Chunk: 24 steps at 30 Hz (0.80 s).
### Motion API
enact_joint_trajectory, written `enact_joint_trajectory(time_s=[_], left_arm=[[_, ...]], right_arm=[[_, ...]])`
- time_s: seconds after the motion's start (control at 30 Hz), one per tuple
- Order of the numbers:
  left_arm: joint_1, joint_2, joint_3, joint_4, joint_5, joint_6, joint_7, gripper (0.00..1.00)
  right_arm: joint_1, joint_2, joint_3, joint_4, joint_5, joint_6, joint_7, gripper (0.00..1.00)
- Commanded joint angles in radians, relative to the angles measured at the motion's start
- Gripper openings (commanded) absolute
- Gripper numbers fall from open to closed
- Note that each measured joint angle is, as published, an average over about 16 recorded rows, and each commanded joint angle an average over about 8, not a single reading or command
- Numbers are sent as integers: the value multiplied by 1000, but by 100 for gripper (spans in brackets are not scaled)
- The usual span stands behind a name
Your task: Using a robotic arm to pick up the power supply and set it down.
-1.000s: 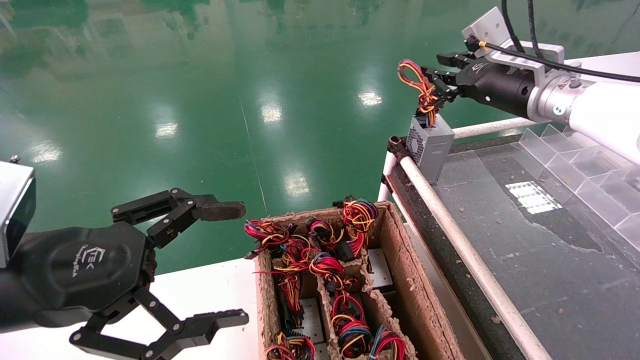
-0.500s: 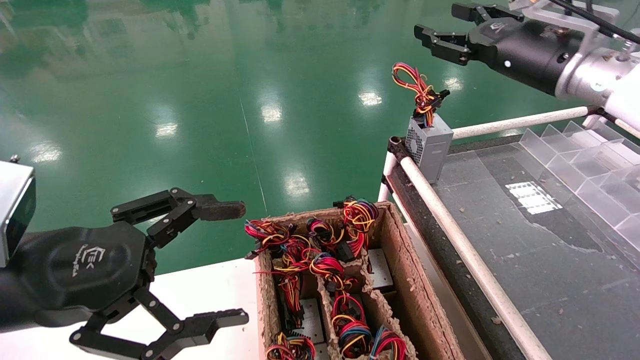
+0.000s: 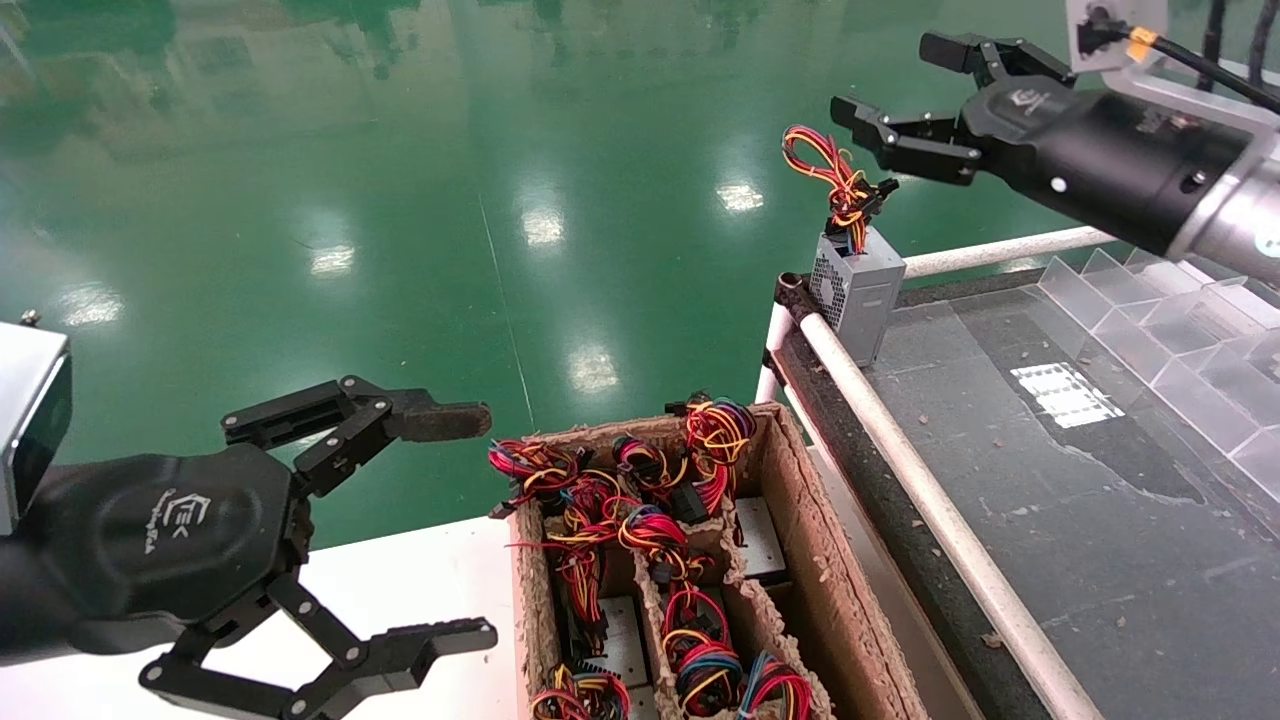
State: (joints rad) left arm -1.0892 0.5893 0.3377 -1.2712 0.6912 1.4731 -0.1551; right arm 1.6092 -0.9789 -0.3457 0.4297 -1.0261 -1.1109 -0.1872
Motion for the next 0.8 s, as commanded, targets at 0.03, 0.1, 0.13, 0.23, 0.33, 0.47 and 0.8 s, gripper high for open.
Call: enact_joint_trajectory(time_s=[0.03, 0.1, 0.13, 0.23, 0.33, 0.47, 0.8], left_arm=[[0, 0, 0, 0, 0, 0, 0, 100], [0, 0, 0, 0, 0, 0, 0, 100], [0, 0, 0, 0, 0, 0, 0, 100], [0, 0, 0, 0, 0, 0, 0, 100], [0, 0, 0, 0, 0, 0, 0, 100], [0, 0, 0, 0, 0, 0, 0, 100], [0, 0, 0, 0, 0, 0, 0, 100]], right_arm=[[-27, 18, 3, 43, 15, -19, 19, 100], [-53, 37, 7, 85, 30, -38, 37, 100], [-66, 46, 8, 106, 37, -48, 47, 100], [-106, 73, 13, 170, 59, -76, 74, 100], [-146, 100, 18, 233, 81, -105, 102, 100], [-199, 137, 25, 318, 110, -143, 140, 100], [-332, 228, 41, 531, 184, -239, 233, 100]])
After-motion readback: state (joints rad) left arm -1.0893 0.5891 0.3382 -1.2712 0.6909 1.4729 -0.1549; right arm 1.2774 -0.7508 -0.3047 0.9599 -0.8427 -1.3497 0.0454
